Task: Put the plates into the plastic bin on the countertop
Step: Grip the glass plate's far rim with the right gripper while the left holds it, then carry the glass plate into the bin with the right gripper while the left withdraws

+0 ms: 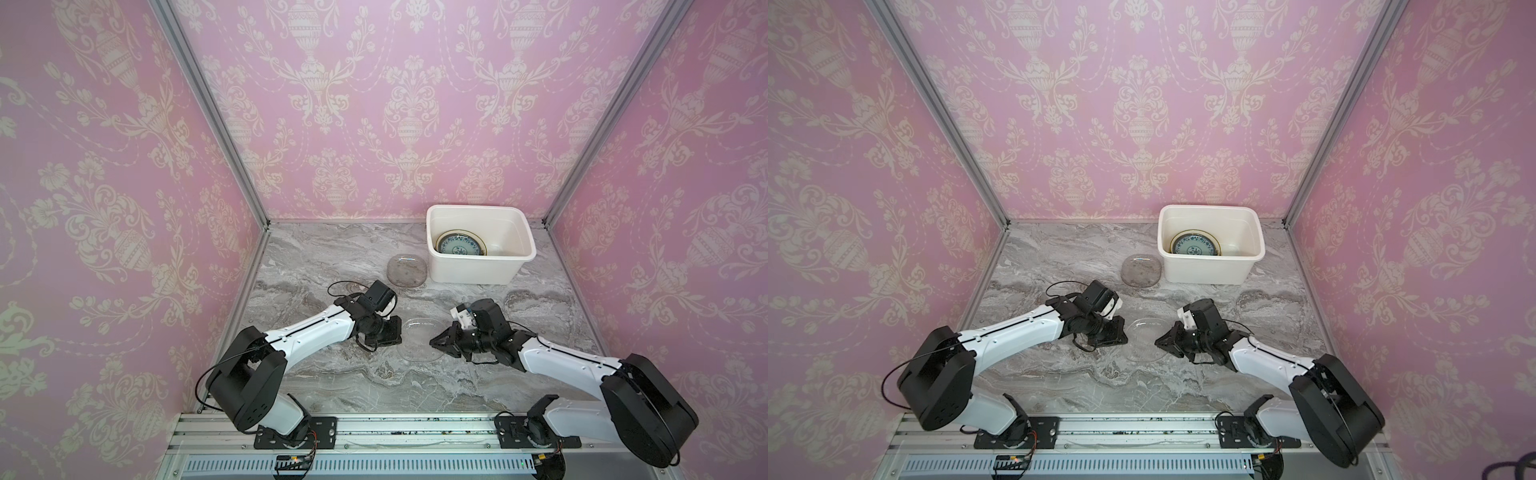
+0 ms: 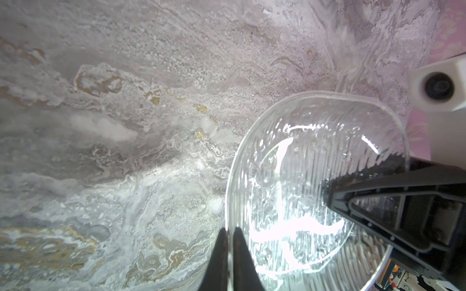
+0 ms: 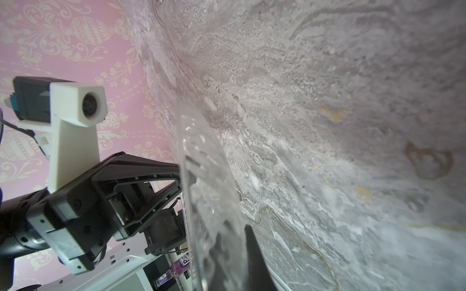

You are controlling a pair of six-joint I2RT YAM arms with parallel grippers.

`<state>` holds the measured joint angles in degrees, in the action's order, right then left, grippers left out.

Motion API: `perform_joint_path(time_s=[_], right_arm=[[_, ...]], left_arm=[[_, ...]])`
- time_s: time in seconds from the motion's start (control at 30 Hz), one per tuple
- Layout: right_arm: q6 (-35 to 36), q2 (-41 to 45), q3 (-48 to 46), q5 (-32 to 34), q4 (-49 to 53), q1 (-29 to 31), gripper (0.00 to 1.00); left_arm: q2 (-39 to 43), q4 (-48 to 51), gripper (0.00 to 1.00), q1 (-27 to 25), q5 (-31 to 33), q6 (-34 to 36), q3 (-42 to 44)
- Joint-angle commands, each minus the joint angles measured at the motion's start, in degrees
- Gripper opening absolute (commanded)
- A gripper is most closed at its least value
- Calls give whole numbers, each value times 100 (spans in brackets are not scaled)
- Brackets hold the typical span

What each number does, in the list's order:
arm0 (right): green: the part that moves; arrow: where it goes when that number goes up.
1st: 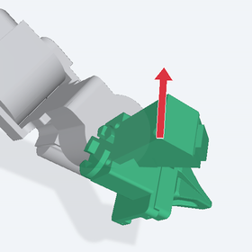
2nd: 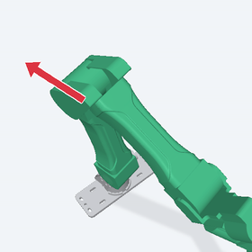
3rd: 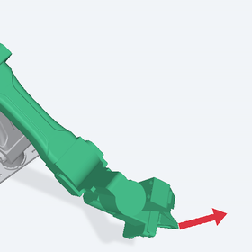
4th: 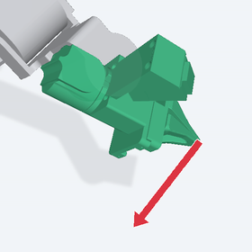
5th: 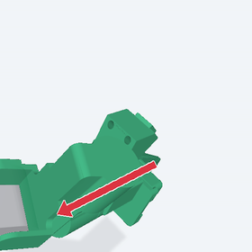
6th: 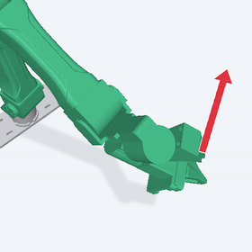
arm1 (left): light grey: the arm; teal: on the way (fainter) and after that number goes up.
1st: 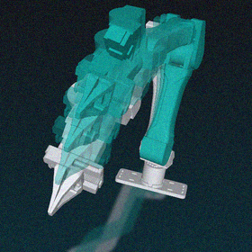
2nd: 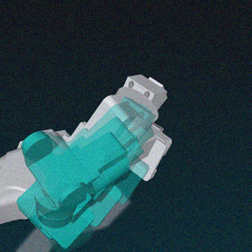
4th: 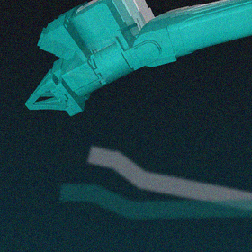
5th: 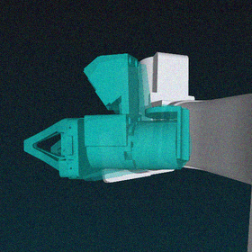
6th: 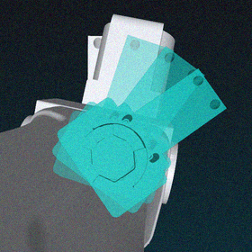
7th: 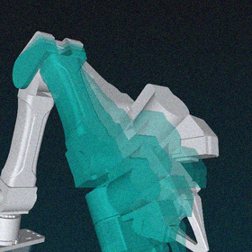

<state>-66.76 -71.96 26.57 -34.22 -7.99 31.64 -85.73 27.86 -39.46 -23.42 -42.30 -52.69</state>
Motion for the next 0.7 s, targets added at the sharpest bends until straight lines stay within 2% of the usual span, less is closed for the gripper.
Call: perform_joint_path(time_s=[0.0, 0.1, 0.2, 0.37, 0.5, 0.57, 0.67], right_arm=[[290, 370, 363, 319, 499, 18, 6], [563, 586, 701, 529, 1115, 18, 5], [842, 797, 1080, 799, 1911, -14, 5], [1402, 961, 1862, 1097, 3008, -364, 4], [2071, 697, 2939, 1275, 3955, -706, 3], [2301, 465, 3540, 1314, 4313, -874, 2], [2568, 1, 4605, 1313, 4702, -1178, 2]], left_arm=[[347, 396, 18, -76, 185, 86, -230], [623, 450, 41, -74, 353, 67, -295], [1089, 354, 56, -74, 663, -12, -330], [2248, -140, 69, -58, 1785, -55, -207], [3205, -975, 89, -46, 3022, -142, 273], [3370, -1203, 94, -28, 3435, 18, 354], [3200, -1151, 96, 57, 3544, 483, 166]])
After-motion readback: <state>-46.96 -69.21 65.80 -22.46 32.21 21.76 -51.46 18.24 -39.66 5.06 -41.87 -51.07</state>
